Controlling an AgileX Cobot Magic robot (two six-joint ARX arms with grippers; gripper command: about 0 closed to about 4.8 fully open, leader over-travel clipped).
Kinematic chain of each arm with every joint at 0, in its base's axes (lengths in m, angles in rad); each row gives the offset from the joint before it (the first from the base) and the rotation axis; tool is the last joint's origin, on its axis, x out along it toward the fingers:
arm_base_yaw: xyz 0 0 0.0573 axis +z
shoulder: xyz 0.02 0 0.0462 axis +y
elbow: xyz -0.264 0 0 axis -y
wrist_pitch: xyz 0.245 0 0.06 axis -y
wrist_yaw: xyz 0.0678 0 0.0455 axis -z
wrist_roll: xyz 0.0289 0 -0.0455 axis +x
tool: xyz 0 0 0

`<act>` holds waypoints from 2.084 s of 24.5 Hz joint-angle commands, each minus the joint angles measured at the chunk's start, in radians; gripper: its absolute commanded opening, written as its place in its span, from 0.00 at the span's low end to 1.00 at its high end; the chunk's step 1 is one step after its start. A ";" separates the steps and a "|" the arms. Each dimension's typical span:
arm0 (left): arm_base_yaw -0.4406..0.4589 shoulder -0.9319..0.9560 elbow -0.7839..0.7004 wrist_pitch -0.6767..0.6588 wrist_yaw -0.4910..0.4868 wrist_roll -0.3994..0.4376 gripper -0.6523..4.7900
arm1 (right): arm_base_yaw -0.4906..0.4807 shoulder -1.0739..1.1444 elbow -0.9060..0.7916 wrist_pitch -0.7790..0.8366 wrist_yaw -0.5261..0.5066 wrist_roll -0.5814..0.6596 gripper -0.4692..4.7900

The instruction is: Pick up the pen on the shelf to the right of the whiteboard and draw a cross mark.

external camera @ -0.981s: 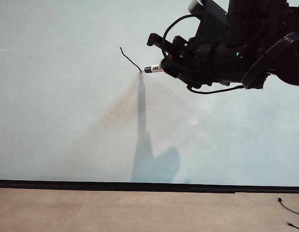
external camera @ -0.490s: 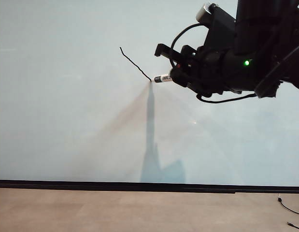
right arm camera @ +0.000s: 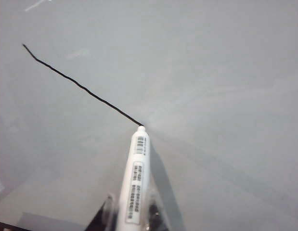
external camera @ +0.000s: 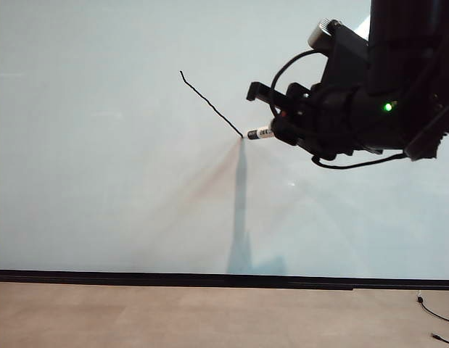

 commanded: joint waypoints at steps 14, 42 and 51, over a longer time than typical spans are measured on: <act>0.000 0.000 0.003 0.009 0.004 0.005 0.11 | 0.122 -0.129 0.022 -0.067 -0.106 -0.209 0.08; 0.000 0.000 0.003 0.009 0.004 0.004 0.11 | 0.076 -0.076 0.337 -0.557 -0.196 -0.489 0.08; 0.000 0.000 0.003 0.009 0.004 0.005 0.11 | 0.076 -0.078 0.337 -0.557 -0.145 -0.494 0.08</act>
